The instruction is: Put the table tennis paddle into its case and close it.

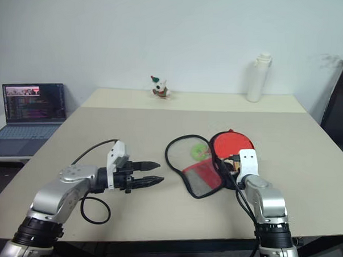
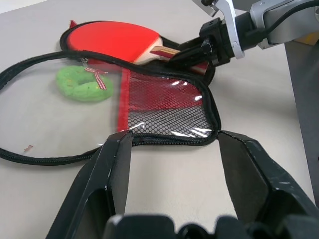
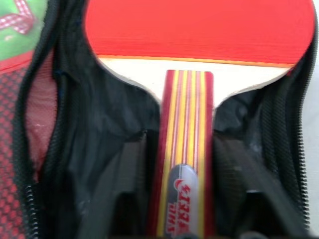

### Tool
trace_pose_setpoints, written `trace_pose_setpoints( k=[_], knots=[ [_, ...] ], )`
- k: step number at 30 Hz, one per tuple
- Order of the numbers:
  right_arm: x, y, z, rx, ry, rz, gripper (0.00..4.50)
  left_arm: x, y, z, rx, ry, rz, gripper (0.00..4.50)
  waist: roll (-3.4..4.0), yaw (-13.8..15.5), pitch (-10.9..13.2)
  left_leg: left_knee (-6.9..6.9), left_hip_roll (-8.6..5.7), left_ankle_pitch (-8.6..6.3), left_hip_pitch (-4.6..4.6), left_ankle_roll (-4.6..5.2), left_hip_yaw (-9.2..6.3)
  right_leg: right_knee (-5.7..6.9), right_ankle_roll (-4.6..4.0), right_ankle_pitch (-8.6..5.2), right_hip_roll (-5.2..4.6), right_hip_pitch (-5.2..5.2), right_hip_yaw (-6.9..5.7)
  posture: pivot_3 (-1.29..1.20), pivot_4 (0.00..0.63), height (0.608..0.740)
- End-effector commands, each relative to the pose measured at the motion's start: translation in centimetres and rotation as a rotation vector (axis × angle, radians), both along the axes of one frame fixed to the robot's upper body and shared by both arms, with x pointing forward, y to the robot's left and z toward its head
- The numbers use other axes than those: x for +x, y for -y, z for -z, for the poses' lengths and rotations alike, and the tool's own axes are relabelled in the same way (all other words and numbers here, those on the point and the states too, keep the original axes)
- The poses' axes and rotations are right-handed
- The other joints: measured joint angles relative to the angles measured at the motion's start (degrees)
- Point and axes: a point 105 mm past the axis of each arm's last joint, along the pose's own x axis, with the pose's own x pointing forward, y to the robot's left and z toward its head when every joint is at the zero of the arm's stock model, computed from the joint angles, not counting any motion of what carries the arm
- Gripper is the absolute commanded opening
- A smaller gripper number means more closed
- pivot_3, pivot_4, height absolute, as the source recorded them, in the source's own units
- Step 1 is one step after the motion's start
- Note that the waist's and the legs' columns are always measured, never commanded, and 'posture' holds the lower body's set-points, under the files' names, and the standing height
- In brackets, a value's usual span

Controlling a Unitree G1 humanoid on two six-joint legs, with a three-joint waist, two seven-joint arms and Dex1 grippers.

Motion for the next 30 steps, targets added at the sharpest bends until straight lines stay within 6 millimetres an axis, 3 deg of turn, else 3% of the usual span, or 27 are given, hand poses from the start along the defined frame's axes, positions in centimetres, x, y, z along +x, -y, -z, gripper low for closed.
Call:
trace_pose_setpoints(
  k=[1, 11, 18, 20, 21, 25, 28, 30],
  knots=[
    [-0.3, -0.5, -1.2, 0.003, 0.049, -0.011, 1.17, -0.1, 0.2, -0.9, -0.005, 0.047, 0.013, 2.94, 0.0, 0.0, 0.0, 0.0, 0.0, 0.0, 0.0, 0.0, -0.01, 0.0, 0.0, 0.0, 0.0, 0.0, 0.0, 0.0, 0.15, 0.74],
    [-0.2, -0.1, -0.7, 0.025, 0.044, 0.036, 1.17, -0.1, 0.2, -0.9, -0.001, 0.045, 0.015, 2.94, 0.0, 0.0, 0.0, -0.01, 0.0, 0.0, 0.0, 0.0, 0.0, -0.01, 0.0, 0.0, 0.0, 0.0, -0.01, 0.0, 0.15, 0.74],
    [-0.3, -0.1, -1.3, 0.032, 0.065, 0.033, 3.61, -0.1, 0.1, -0.7, 0.006, 0.047, 0.006, 2.94, 0.0, 0.0, 0.0, 0.0, -0.01, 0.0, 0.0, 0.0, 0.0, 0.0, 0.0, 0.0, 0.0, 0.0, -0.01, 0.0, 0.15, 0.74],
    [-0.5, -0.7, -2.2, 0.041, 0.084, -0.021, 4.34, 0.0, 0.0, -0.7, 0.009, 0.048, -0.003, 2.94, 0.0, 0.0, 0.0, 0.0, -0.01, 0.0, 0.0, 0.0, 0.0, 0.0, 0.0, 0.0, -0.01, 0.0, -0.01, 0.0, 0.15, 0.74],
    [-0.7, -1.1, -2.6, 0.044, 0.089, -0.058, 4.46, 0.1, 0.0, -0.6, 0.01, 0.047, -0.007, 2.94, 0.0, 0.0, 0.0, 0.0, -0.01, 0.0, 0.0, 0.0, 0.0, -0.01, 0.0, 0.0, -0.01, 0.0, -0.01, 0.0, 0.15, 0.74],
    [-3.0, -3.5, -6.5, 0.129, 0.159, -0.336, 4.46, 0.9, -0.7, 0.0, 0.037, 0.033, -0.065, 2.94, 0.0, 0.0, 0.0, -0.01, 0.0, 0.0, -0.01, 0.0, -0.01, -0.03, 0.0, 0.0, 0.0, 0.0, -0.04, 0.0, 0.15, 0.74],
    [-5.3, -3.5, -9.2, 0.172, 0.187, -0.488, 4.46, 2.1, -1.5, 1.2, 0.094, 0.025, -0.128, 2.94, 0.0, 0.1, 0.0, -0.01, 0.0, 0.0, -0.01, 0.0, -0.07, -0.03, 0.0, 0.0, 0.0, 0.02, -0.08, 0.0, 0.15, 0.74],
    [-6.3, -2.8, -10.3, 0.162, 0.198, -0.527, 4.5, 3.0, -1.8, 2.0, 0.117, 0.017, -0.173, 2.54, 0.0, 0.2, 0.0, 0.03, -0.01, 0.0, 0.0, 0.0, -0.11, -0.05, 0.01, 0.0, 0.0, 0.07, -0.12, 0.0, 0.15, 0.74]
  ],
)
